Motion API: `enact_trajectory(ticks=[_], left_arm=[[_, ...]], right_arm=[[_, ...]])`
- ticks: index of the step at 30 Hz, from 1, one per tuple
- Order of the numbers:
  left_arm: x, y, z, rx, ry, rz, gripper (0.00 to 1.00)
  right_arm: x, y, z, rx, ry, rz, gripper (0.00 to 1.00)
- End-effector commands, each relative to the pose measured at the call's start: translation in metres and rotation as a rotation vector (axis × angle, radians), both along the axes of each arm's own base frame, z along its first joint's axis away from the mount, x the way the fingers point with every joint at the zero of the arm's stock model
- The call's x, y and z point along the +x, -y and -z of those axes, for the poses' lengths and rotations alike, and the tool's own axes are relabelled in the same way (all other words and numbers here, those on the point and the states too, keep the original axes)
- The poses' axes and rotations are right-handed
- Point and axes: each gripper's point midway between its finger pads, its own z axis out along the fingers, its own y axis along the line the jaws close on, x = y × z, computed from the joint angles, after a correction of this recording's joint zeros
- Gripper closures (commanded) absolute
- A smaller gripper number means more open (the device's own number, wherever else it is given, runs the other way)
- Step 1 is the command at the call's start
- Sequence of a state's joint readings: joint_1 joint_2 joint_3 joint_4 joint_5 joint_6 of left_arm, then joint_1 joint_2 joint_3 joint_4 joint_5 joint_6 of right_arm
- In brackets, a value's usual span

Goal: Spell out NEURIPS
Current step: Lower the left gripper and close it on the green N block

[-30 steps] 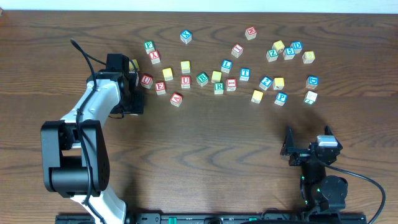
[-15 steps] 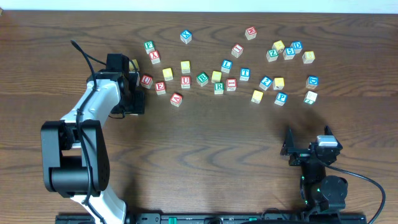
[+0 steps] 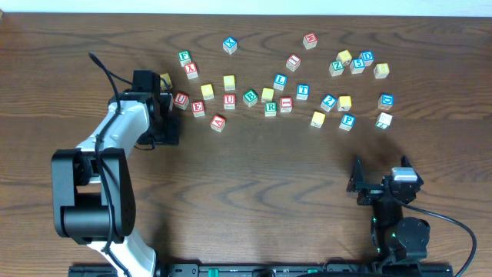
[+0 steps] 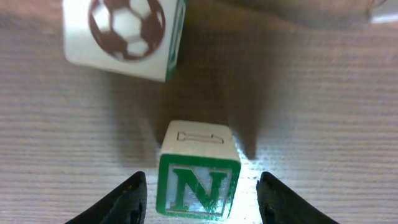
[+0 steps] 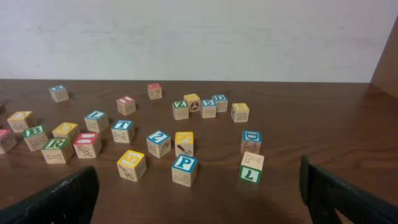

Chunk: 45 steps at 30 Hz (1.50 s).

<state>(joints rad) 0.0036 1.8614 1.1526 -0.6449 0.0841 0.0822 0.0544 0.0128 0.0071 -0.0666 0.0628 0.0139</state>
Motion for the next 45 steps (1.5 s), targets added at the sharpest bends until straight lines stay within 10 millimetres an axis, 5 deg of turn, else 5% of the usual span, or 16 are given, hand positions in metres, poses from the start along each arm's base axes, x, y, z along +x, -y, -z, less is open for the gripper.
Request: enact_trajectory(ticks=[1, 15, 25, 40, 45], left_arm=[[-0.002, 0.001, 0.003, -0.009, -0.005, 0.001, 0.44], [0.01, 0.001, 0.001, -0.009, 0.047, 0.002, 0.44], [0.01, 0.001, 0.002, -0.009, 0.049, 0.002, 0.57], [0.009, 0.001, 0.006, -0.009, 0.053, 0.002, 0.57], [0.009, 0.001, 0.006, -0.009, 0.053, 0.001, 0.65]], right_arm=[[0.0, 0.001, 0.001, -0.008, -0.001, 0.004, 0.01], [0.0, 0.001, 0.001, -0.008, -0.001, 0.004, 0.01], [0.0, 0.001, 0.001, -0.008, -0.001, 0.004, 0.01], [0.0, 0.001, 0.001, -0.008, -0.001, 0.005, 0.01], [0.0, 0.001, 0.001, -0.008, -0.001, 0.004, 0.01]])
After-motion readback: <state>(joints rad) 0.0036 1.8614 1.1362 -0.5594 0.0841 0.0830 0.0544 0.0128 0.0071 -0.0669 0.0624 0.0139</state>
